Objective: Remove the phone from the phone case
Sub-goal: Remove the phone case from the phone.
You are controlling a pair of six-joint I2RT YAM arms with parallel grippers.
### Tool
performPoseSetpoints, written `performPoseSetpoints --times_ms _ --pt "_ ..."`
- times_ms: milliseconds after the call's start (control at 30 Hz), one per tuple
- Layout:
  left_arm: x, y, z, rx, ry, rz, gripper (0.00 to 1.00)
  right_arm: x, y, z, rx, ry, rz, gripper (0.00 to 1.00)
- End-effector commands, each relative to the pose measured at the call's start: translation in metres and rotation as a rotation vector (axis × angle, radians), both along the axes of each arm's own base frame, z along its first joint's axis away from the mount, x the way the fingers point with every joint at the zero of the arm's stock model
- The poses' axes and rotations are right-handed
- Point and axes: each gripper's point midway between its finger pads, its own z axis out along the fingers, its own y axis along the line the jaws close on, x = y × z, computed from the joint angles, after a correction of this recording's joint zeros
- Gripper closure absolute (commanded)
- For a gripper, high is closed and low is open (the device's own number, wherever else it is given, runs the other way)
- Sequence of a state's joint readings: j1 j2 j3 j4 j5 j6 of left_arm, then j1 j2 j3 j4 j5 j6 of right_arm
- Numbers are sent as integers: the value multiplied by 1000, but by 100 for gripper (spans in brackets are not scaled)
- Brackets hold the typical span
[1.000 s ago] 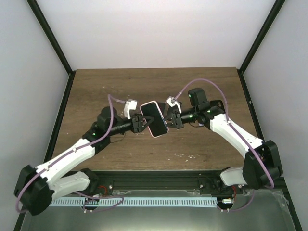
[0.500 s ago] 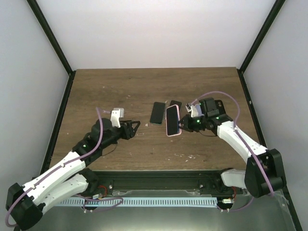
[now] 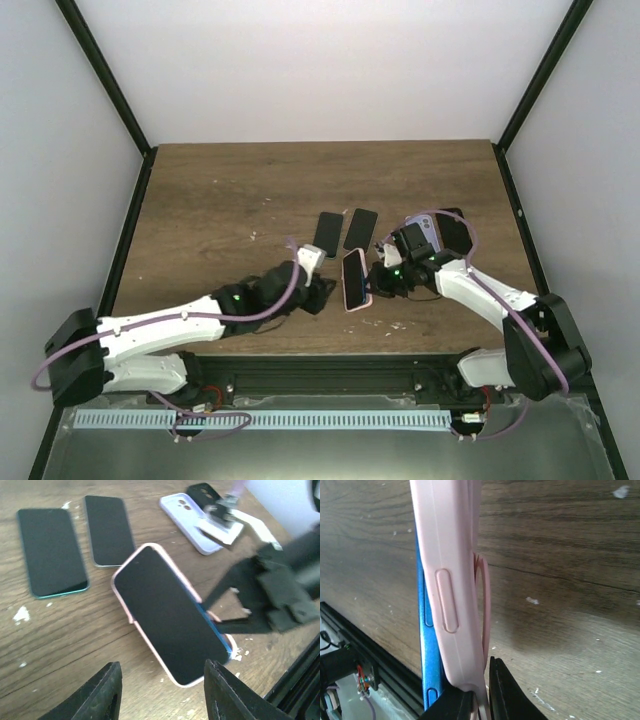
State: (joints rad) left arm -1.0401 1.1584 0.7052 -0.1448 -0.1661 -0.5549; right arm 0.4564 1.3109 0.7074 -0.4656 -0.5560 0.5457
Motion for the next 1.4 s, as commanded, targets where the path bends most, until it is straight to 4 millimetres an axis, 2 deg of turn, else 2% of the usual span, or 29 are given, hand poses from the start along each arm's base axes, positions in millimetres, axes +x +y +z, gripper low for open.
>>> performPoseSetpoints --times_ms 0,233,533,700,933,1367 --pt "-6 -22 8 166 -202 -18 53 13 1 -6 2 -29 -54 99" --pt "-30 -63 -15 355 -333 -129 53 11 2 -20 7 -13 -69 99" --pt "-38 -88 -46 432 -332 -158 57 6 0 -27 7 -6 -68 99" --pt "-34 -90 -55 449 -339 -130 51 5 3 -25 28 -5 -62 99" --pt "-31 -99 -70 477 -346 -134 51 4 4 -25 37 0 -58 99" --pt "-18 -95 -82 577 -377 -60 61 1 7 -22 67 5 -45 99"
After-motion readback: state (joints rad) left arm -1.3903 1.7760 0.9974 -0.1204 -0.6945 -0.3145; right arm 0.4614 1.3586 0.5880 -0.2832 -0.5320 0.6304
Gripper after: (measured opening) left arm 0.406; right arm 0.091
